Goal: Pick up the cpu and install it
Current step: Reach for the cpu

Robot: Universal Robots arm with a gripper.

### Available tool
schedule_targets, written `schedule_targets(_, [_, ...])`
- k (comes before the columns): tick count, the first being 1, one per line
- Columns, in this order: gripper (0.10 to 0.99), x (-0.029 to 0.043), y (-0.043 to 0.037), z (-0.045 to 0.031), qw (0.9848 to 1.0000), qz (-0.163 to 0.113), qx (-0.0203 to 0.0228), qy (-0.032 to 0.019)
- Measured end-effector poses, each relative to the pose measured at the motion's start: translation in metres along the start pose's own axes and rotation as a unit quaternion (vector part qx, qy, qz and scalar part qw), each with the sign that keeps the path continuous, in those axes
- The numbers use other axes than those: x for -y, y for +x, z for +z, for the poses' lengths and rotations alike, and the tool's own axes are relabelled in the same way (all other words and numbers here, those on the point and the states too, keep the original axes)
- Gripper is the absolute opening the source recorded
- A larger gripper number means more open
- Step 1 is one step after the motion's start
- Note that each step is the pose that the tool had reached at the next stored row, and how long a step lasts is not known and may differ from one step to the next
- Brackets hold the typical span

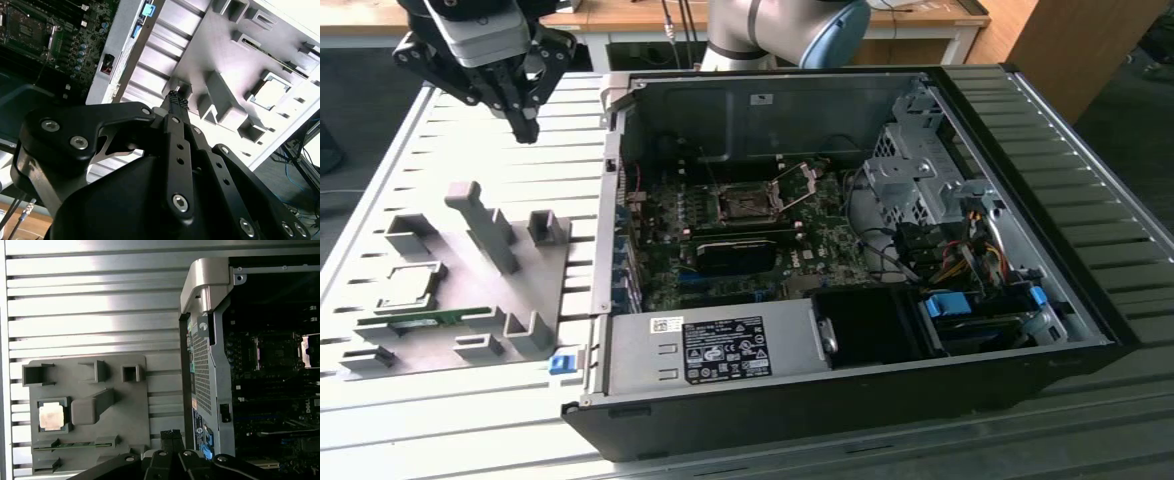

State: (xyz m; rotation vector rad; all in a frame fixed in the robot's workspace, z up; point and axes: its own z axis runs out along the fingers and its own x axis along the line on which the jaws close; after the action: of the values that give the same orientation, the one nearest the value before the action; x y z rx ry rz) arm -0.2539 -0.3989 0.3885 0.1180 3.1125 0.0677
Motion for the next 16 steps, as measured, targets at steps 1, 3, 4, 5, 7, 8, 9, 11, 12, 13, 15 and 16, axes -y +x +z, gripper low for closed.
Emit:
schedule_targets(1, [0.106, 0.0000, 0.0004, 0.0000, 1.0000, 0.000, 0.0000, 0.0000])
schedule_targets(3, [0.106, 0.0001, 0.0013, 0.0000, 1.0000, 0.000, 0.0000, 0.0000])
schedule_targets(4, [0.106, 0.0001, 0.0018, 0.0000, 1.0000, 0.000, 0.0000, 0.0000])
schedule_targets(5, [0.106, 0.0002, 0.0022, 0.0001, 1.0000, 0.000, 0.0000, 0.0000])
schedule_targets(7, [0.106, 0.0002, 0.0031, 0.0001, 1.0000, 0.000, 0.0000, 0.0000])
schedule_targets(8, [0.106, 0.0003, 0.0035, 0.0001, 1.0000, 0.000, 0.0000, 0.0000])
schedule_targets(9, [0.106, 0.0003, 0.0039, 0.0001, 1.0000, 0.000, 0.0000, 0.0000])
schedule_targets(11, [0.106, 0.0004, 0.0047, 0.0001, 1.0000, 0.000, 0.0000, 0.0000])
schedule_targets(12, [0.106, 0.0004, 0.0052, 0.0002, 1.0000, 0.000, 0.0000, 0.0000])
schedule_targets(13, [0.106, 0.0004, 0.0057, 0.0002, 1.0000, 0.000, 0.0000, 0.0000])
schedule_targets(15, [0.106, 0.0005, 0.0065, 0.0002, 1.0000, 0.000, 0.0000, 0.0000])
schedule_targets(16, [0.106, 0.0005, 0.0069, 0.0002, 1.0000, 0.000, 0.0000, 0.0000])
